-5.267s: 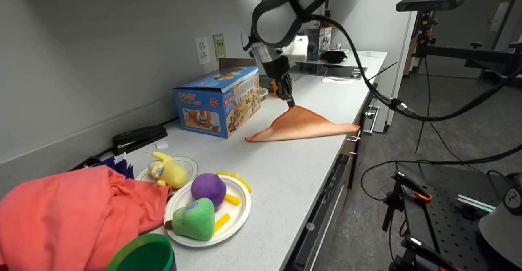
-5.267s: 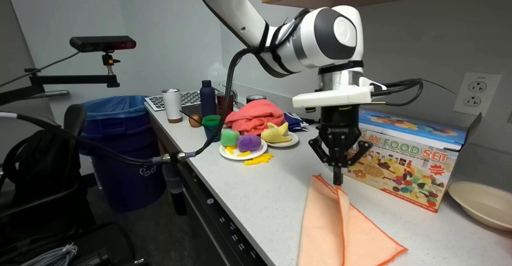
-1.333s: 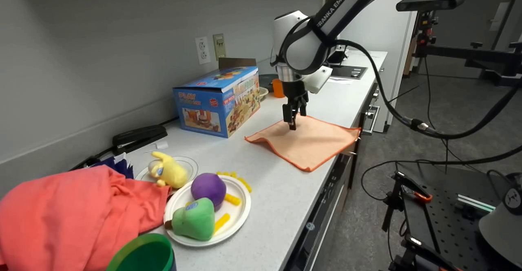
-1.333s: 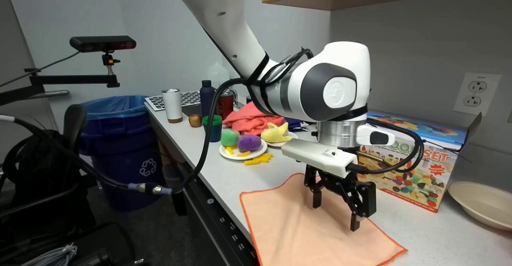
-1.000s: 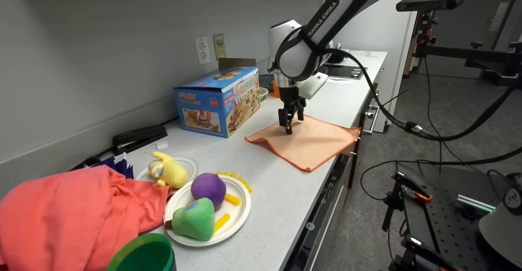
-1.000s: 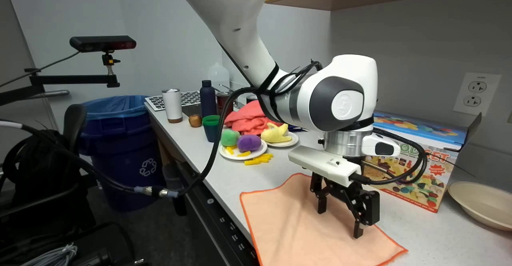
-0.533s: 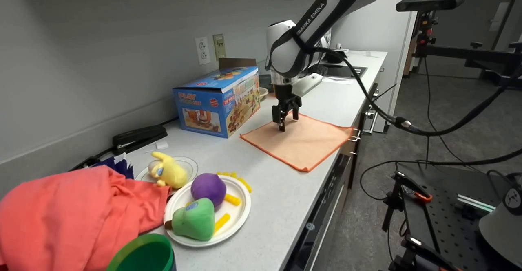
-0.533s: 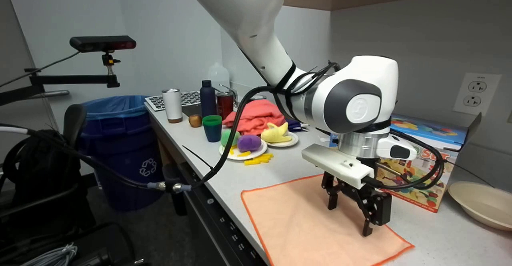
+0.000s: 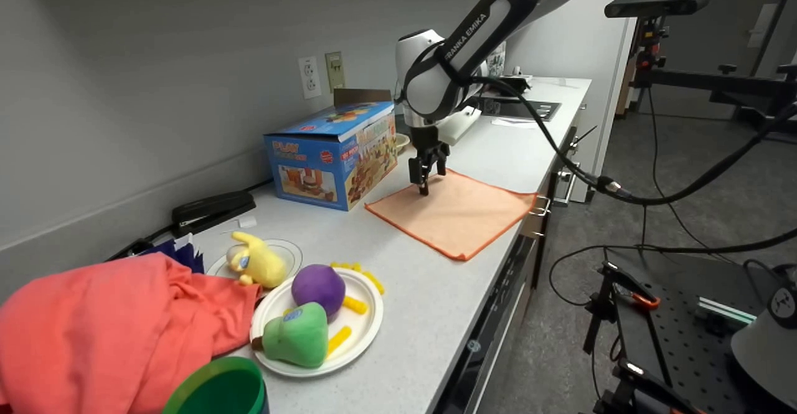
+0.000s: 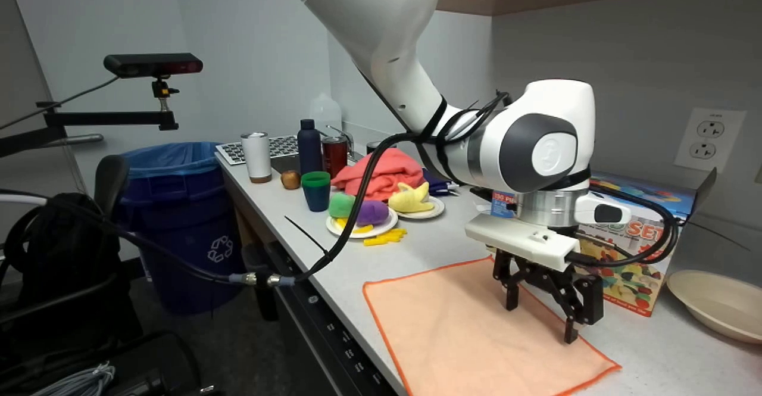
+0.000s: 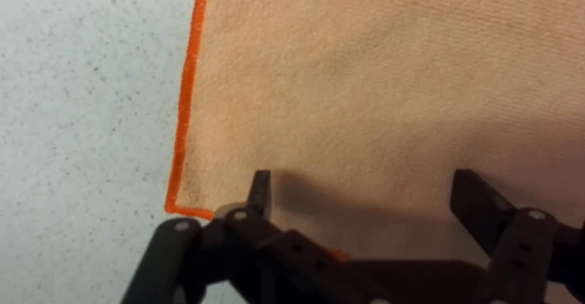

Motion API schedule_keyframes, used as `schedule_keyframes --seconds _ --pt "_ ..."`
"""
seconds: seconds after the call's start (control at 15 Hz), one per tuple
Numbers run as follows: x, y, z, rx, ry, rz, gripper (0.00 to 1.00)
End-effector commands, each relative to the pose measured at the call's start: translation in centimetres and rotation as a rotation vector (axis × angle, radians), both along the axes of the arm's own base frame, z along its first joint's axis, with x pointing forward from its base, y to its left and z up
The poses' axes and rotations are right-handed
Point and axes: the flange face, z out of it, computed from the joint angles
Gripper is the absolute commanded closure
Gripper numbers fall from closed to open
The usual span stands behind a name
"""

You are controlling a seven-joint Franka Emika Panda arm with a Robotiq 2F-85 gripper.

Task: Unfold the cloth on the counter

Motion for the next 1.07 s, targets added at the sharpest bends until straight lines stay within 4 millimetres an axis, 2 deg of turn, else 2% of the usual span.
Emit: schedule_keyframes --seconds 0.0,0.47,0.73,1.0 --pt "0.5 1.4 0.7 -0.036 0.025 0.038 0.0" --pt "-2.6 8.5 4.2 -0.004 -0.001 0.088 0.0" --pt "-5.4 10.8 6.4 -0.038 -0.003 0.115 0.0" --pt "-8.1 12.0 7.7 -0.077 -0.021 0.123 0.0"
